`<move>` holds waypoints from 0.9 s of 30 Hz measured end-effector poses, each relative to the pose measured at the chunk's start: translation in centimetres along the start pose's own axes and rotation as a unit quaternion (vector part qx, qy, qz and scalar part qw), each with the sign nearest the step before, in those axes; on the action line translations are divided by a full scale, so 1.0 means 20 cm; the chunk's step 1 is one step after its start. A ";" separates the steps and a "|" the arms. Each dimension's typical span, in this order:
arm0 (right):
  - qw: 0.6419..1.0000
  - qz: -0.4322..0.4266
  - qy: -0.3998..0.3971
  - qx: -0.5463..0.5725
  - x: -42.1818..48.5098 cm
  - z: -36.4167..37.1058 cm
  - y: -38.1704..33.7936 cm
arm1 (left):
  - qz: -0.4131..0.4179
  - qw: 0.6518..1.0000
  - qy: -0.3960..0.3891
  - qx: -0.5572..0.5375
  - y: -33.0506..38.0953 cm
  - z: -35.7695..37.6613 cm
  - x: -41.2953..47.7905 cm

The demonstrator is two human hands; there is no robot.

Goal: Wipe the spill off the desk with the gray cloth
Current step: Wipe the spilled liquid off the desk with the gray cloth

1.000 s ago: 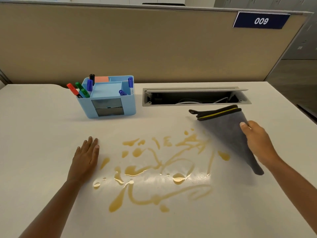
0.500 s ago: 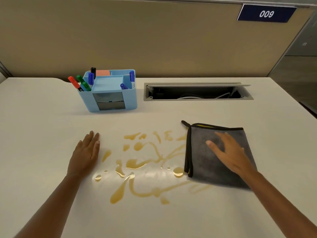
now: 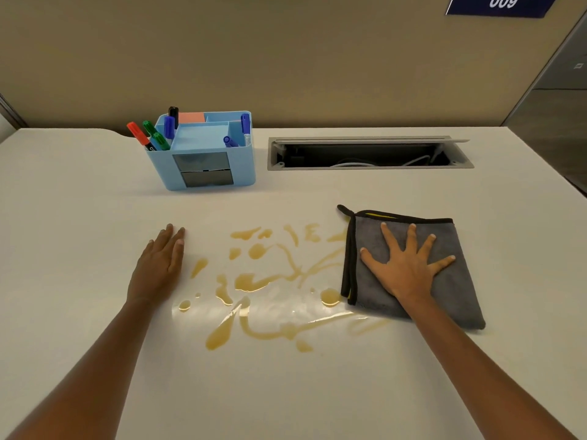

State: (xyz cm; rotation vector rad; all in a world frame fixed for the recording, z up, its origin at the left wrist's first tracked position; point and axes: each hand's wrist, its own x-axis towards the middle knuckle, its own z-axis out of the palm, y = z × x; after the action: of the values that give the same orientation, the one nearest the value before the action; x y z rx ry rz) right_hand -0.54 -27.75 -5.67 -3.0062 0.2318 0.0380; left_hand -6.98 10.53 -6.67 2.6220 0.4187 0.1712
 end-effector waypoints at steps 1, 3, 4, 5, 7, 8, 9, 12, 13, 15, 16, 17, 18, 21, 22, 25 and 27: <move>1.000 0.005 0.001 0.000 0.00 0.00 0.01 | 0.001 1.000 0.000 -0.003 0.00 0.00 0.00; 1.000 0.009 0.001 0.000 -0.01 0.00 0.03 | 0.004 1.000 -0.002 -0.003 0.00 0.00 0.00; 1.000 0.011 0.001 0.003 -0.01 0.00 0.03 | 0.005 1.000 -0.003 -0.003 0.00 0.00 0.00; 1.000 0.012 0.002 0.006 -0.01 0.00 0.03 | 0.005 1.000 -0.001 -0.004 0.00 0.00 0.00; 1.000 0.010 0.006 0.013 -0.04 0.01 0.04 | 0.006 1.000 0.002 -0.008 0.00 0.00 0.00; 1.000 0.010 0.007 0.017 -0.06 0.01 0.05 | 0.007 1.000 0.002 -0.009 0.00 0.00 0.00; 1.000 0.009 0.006 0.019 -0.09 0.02 0.06 | 0.006 1.000 0.003 -0.010 0.00 0.00 0.00; 1.000 0.002 0.018 0.012 -0.21 0.03 0.05 | 0.005 1.000 0.009 -0.009 0.01 0.00 0.00; 1.000 0.001 0.022 0.006 -0.26 0.03 0.03 | 0.005 1.000 0.011 -0.008 0.01 0.00 0.00; 1.000 -0.011 0.024 0.000 -0.38 0.04 -0.04 | 0.006 1.000 0.012 -0.004 0.01 0.00 -0.01; 1.000 -0.021 0.019 0.004 -0.44 0.05 -0.09 | 0.007 1.000 0.011 0.000 0.02 0.00 -0.01; 0.999 -0.036 0.009 0.006 -0.51 0.06 -0.15 | 0.008 1.000 0.009 0.004 0.02 0.01 -0.01; 0.998 -0.056 0.001 0.002 -0.57 0.08 -0.22 | 0.008 1.000 0.009 0.006 0.01 0.01 -0.01; 0.991 -0.128 0.025 -0.013 -0.66 0.11 -0.43 | 0.007 1.000 0.011 0.010 0.02 0.01 -0.01; 0.989 -0.142 0.030 -0.004 -0.66 0.12 -0.50 | 0.007 1.000 0.011 0.011 0.01 0.01 -0.02; 0.987 -0.153 -0.004 0.039 -0.56 0.15 -0.63 | 0.008 1.000 0.008 0.008 0.01 0.00 -0.02; 0.987 -0.154 -0.014 0.044 -0.43 0.16 -0.68 | 0.008 1.000 0.006 0.003 0.01 0.00 -0.02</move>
State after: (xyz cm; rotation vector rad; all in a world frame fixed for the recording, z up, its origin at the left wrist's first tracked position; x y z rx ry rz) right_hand -7.06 -12.68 -6.95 -2.9136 -0.2284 0.0391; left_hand -7.39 10.27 -6.64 2.6324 0.4044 0.1913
